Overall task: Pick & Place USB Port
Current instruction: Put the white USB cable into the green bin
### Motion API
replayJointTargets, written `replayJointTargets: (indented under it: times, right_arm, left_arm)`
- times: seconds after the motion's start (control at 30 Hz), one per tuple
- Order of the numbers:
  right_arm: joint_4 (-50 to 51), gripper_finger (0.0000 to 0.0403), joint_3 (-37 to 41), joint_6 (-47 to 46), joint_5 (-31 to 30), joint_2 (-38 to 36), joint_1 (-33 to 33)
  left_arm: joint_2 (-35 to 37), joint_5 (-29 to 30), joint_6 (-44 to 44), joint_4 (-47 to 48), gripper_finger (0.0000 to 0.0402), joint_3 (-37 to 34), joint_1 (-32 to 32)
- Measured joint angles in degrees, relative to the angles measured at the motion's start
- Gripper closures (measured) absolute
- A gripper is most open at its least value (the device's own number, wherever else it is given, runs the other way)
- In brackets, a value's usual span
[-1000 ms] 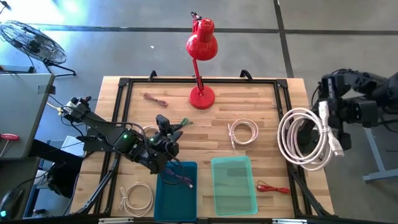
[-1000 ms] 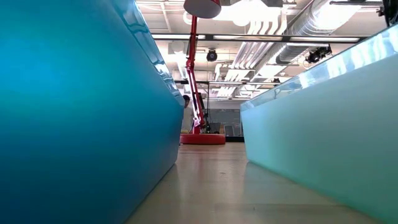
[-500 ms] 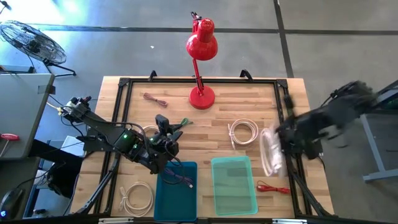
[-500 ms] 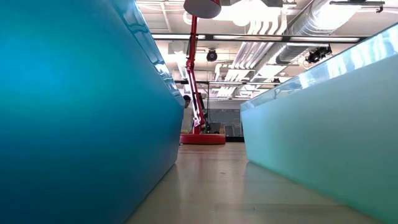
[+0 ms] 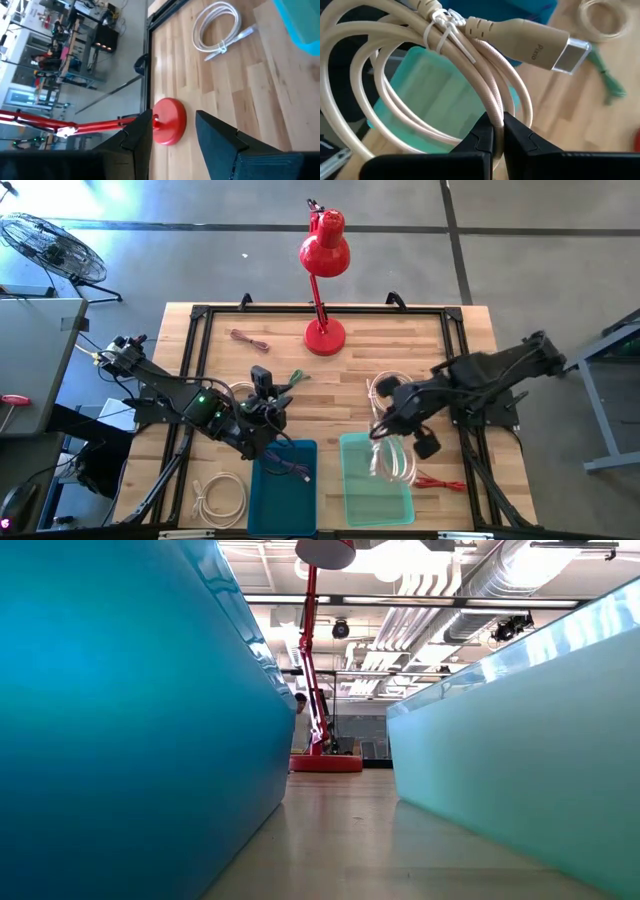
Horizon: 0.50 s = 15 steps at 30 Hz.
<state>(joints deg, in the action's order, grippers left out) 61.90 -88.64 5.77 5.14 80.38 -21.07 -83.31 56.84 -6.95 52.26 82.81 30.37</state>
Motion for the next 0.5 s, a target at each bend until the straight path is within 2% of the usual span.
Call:
replayJointTargets:
  times: [0.3, 0.5]
  right_arm:
    - [-17.3, 0.0393, 18.1, -4.8, 10.6, -0.1, 0.4]
    - [-27.5, 0.0393, 27.6, -7.5, 14.9, -0.2, 2.2]
  left_arm:
    - [0.0, -0.6, 4.4, 3.8, 0.0257, 0.0, 0.0]
    - [0.0, -0.5, 4.5, 3.8, 0.0257, 0.0, 0.0]
